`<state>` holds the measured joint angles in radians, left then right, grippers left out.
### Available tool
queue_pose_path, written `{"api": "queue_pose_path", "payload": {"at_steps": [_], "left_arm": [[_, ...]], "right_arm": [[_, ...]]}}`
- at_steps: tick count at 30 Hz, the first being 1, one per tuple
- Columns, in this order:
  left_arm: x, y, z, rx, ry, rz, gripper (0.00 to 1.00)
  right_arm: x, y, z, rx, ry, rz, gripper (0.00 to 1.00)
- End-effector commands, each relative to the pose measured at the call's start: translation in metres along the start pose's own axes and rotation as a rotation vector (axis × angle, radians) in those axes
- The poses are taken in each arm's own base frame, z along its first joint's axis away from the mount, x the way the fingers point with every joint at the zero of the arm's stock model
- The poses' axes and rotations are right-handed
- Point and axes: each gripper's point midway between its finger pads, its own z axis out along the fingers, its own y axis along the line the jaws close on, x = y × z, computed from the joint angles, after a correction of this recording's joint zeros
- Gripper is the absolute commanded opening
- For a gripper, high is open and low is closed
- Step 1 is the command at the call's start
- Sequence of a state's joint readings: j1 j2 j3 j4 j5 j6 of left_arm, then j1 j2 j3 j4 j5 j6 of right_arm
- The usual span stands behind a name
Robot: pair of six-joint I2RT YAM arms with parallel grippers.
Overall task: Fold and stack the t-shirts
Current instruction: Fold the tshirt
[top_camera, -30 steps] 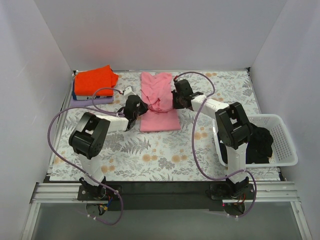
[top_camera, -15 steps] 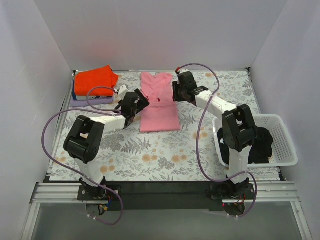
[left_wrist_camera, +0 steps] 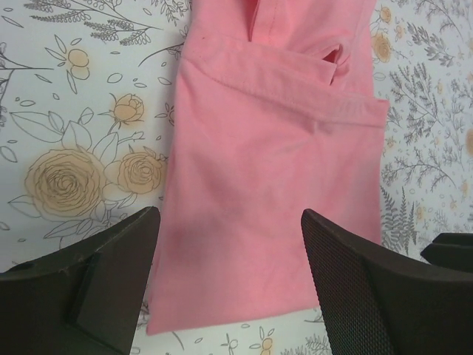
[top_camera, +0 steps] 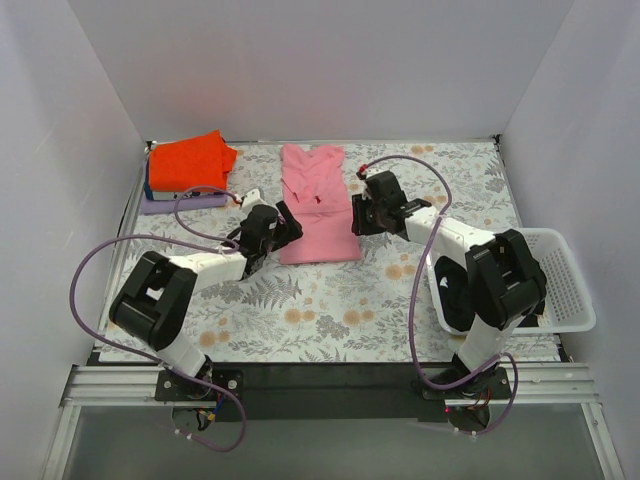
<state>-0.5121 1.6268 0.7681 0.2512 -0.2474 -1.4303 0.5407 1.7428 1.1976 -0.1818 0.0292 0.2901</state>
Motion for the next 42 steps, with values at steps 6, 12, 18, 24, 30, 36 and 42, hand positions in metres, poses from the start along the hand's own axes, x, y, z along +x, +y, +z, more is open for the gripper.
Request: {"api": "queue_pose_path", "payload": {"at_steps": [6,12,18,24,30,36,42], "left_arm": [[-0.004,0.008,-0.029,-0.007,0.037,0.097,0.77],[0.015,0.019,-0.03,0.0,0.12,0.082,0.77],[0.026,0.027,-0.027,-0.025,0.168,0.085,0.77],[0.025,0.028,-0.028,-0.034,0.17,0.084,0.77],[0.023,0.032,-0.032,-0.041,0.172,0.1,0.77],[0.026,0.035,-0.033,-0.046,0.183,0.115,0.77],[0.03,0.038,-0.032,-0.052,0.193,0.123,0.76]], "right_arm": [[0.036,0.003,-0.014,-0.048,0.059,0.036,0.41],[0.052,0.001,-0.006,-0.046,0.099,0.04,0.41],[0.063,-0.001,0.004,-0.04,0.136,0.048,0.39],[0.071,0.0,0.012,-0.042,0.159,0.048,0.37],[0.083,-0.002,0.017,-0.034,0.191,0.049,0.36],[0.09,0.003,0.014,-0.041,0.204,0.046,0.35],[0.099,0.002,0.015,-0.031,0.226,0.047,0.35]]}}
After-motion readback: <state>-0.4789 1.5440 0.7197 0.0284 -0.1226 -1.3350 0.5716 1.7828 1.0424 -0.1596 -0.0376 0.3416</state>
